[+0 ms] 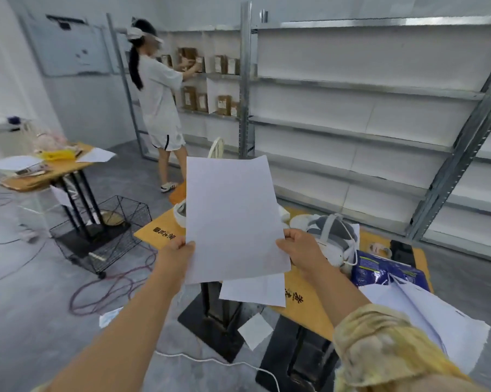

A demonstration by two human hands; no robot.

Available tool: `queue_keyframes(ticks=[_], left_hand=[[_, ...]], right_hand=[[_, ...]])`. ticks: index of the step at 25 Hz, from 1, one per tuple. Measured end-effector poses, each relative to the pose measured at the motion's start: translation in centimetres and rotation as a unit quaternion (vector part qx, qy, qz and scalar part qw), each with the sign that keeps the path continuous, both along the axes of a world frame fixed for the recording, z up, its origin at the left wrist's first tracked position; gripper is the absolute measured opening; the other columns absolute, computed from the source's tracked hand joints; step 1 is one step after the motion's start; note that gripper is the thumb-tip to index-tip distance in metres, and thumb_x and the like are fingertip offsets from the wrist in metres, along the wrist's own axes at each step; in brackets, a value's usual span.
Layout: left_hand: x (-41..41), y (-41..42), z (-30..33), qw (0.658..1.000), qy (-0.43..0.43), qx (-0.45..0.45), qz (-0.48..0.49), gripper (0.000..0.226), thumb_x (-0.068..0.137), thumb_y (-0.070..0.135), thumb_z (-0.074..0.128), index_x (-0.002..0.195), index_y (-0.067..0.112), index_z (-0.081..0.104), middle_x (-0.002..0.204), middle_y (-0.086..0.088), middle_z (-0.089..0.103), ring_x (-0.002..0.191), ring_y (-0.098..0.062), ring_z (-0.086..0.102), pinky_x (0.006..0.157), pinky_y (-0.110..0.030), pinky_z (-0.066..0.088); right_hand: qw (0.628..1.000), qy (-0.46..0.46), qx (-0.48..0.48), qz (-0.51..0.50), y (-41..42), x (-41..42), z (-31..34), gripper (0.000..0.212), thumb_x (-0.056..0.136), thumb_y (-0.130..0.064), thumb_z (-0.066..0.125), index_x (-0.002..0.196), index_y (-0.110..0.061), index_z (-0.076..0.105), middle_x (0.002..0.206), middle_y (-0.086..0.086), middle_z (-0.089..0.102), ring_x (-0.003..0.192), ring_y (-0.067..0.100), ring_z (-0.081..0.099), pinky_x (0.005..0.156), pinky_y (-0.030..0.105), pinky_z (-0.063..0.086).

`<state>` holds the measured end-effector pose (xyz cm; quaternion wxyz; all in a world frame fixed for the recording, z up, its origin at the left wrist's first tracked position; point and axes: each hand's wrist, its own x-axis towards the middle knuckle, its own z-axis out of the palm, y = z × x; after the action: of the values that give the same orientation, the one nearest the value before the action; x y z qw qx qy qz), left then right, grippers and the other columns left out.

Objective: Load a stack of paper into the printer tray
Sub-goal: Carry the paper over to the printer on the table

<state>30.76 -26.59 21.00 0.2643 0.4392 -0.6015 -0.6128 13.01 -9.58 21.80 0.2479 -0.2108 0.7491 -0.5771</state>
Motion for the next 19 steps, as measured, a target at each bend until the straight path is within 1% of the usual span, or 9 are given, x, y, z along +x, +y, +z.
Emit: queue_keyframes(ticks=[2,4,7,8,10,12,14,16,19], left_hand=[[0.8,-1.5,0.5,0.999,-0.006,-0.013,0.04,0.016,0.095,0.017,0.047,0.089,0.014,0.062,0.096,-0.012,0.064,0.079,-0.026,0.057,0.071,-0.036,0.05],[1.8,-2.9,0.9,0.997,0.006,-0.011,0.079,0.018,0.094,0.017,0.048,0.084,0.02,0.063,0.102,-0.014,0.066,0.088,-0.031,0.061,0.084,-0.048,0.053],[4.0,-4.3,1.3,0.99,0.017,0.004,0.139,0.02,0.094,0.016,0.049,0.082,0.024,0.063,0.1,-0.01,0.067,0.094,-0.032,0.062,0.092,-0.053,0.051],[4.8,-4.7,1.2,0.986,0.019,0.0,0.166,0.02,0.094,0.015,0.049,0.082,0.023,0.063,0.096,-0.009,0.066,0.09,-0.03,0.061,0.091,-0.051,0.052],[7.0,-5.1,1.2,0.978,0.02,-0.01,0.206,0.019,0.095,0.012,0.048,0.083,0.019,0.062,0.089,-0.009,0.064,0.08,-0.025,0.057,0.085,-0.045,0.051],[9.5,-5.6,0.8,0.97,0.02,-0.011,0.241,0.022,0.094,0.01,0.048,0.079,0.019,0.062,0.089,-0.011,0.064,0.079,-0.025,0.057,0.084,-0.045,0.051],[12.4,-6.0,0.5,0.96,0.013,-0.011,0.28,0.024,0.093,0.012,0.05,0.075,0.02,0.063,0.088,-0.012,0.065,0.079,-0.026,0.058,0.082,-0.046,0.052],[15.3,-6.4,0.2,0.95,-0.005,-0.016,0.312,0.022,0.092,0.013,0.051,0.074,0.019,0.063,0.086,-0.014,0.066,0.077,-0.027,0.059,0.075,-0.042,0.051],[19.7,-7.4,0.2,0.934,-0.013,-0.028,0.355,0.016,0.092,0.013,0.051,0.086,0.012,0.066,0.094,-0.019,0.068,0.079,-0.028,0.062,0.078,-0.04,0.052]], right_hand=[[0.999,0.011,0.001,0.039,-3.2,-0.5,0.2,0.022,0.087,-0.002,0.052,0.106,-0.003,0.063,0.105,0.013,0.068,0.09,0.028,0.065,0.072,0.034,0.056],[0.996,0.025,0.0,0.08,-6.3,-0.7,0.6,0.021,0.086,-0.004,0.052,0.104,-0.004,0.063,0.11,0.015,0.067,0.098,0.033,0.063,0.082,0.042,0.054],[0.988,0.052,-0.001,0.143,-10.1,-0.1,1.2,0.02,0.088,-0.003,0.051,0.105,-0.004,0.061,0.103,0.008,0.064,0.094,0.027,0.06,0.075,0.033,0.052],[0.984,0.057,-0.002,0.168,-11.4,0.4,1.3,0.02,0.088,-0.003,0.051,0.106,-0.005,0.061,0.101,0.007,0.063,0.093,0.025,0.06,0.074,0.031,0.052],[0.974,0.07,-0.004,0.218,-14.0,1.6,1.0,0.021,0.088,-0.003,0.052,0.105,-0.005,0.062,0.104,0.009,0.066,0.096,0.028,0.062,0.082,0.039,0.054],[0.961,0.077,-0.005,0.265,-16.4,3.7,0.7,0.023,0.087,-0.001,0.052,0.107,-0.005,0.063,0.107,0.01,0.067,0.097,0.027,0.063,0.085,0.041,0.054],[0.95,0.08,-0.009,0.302,-18.7,6.1,0.2,0.022,0.087,0.0,0.052,0.105,-0.007,0.062,0.107,0.008,0.066,0.096,0.024,0.062,0.083,0.037,0.052],[0.942,0.079,-0.013,0.327,-20.5,8.5,-0.1,0.018,0.087,-0.001,0.052,0.097,-0.012,0.062,0.103,0.007,0.066,0.092,0.021,0.062,0.08,0.035,0.052],[0.925,0.067,-0.018,0.374,-23.9,12.6,-0.2,0.019,0.086,0.001,0.052,0.101,-0.007,0.062,0.099,0.005,0.066,0.086,0.019,0.061,0.066,0.023,0.049]])
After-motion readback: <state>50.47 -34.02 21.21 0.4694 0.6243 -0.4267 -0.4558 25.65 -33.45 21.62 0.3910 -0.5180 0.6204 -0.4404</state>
